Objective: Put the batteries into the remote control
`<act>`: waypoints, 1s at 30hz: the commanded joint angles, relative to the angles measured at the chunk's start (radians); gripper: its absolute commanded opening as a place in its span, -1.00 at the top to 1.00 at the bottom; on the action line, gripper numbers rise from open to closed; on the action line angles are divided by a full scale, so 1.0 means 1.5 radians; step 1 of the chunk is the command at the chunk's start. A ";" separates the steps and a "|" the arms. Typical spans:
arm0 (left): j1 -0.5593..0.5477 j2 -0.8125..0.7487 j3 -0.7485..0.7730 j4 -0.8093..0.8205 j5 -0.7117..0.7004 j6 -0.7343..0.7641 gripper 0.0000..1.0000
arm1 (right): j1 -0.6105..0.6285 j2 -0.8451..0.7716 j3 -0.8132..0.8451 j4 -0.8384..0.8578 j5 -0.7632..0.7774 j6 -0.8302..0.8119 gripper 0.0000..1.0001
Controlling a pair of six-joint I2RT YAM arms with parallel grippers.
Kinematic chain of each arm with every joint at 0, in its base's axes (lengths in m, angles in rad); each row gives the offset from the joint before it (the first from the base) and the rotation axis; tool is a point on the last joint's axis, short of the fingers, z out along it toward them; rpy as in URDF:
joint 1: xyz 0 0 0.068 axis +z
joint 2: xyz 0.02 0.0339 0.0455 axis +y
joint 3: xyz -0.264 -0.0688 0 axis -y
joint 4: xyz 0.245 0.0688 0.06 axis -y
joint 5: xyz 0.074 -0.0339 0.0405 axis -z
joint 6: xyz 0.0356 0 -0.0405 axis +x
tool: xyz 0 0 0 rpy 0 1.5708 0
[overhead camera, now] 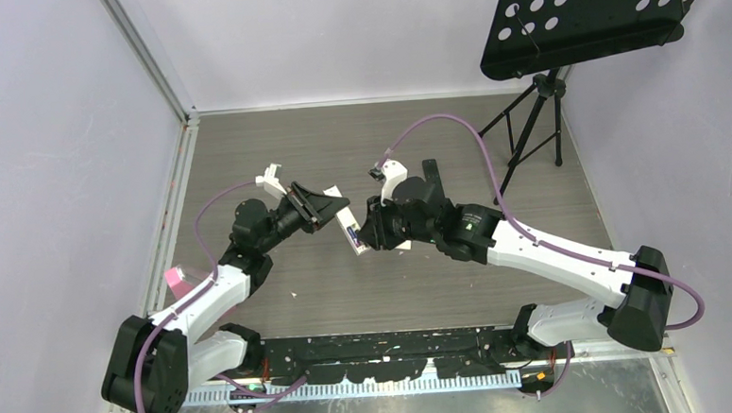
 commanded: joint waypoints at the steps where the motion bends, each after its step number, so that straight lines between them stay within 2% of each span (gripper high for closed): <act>1: 0.001 -0.004 0.007 0.058 0.002 -0.015 1.00 | 0.005 0.003 0.025 0.002 -0.004 -0.002 0.47; 6: 0.001 -0.003 0.004 0.060 0.002 -0.019 1.00 | 0.005 -0.007 0.026 0.009 -0.002 0.007 0.33; 12: 0.001 -0.008 -0.003 0.079 -0.014 -0.065 1.00 | 0.004 -0.056 0.010 0.041 0.059 0.066 -0.31; 15: 0.001 -0.014 -0.010 0.086 -0.033 -0.103 1.00 | 0.005 -0.097 -0.026 0.103 0.072 0.106 -0.51; 23: 0.001 -0.068 -0.041 0.113 -0.093 -0.214 1.00 | 0.005 -0.197 -0.161 0.300 0.158 0.245 -0.68; 30: 0.000 -0.127 -0.053 0.059 -0.164 -0.323 1.00 | 0.005 -0.205 -0.224 0.403 0.122 0.335 -0.64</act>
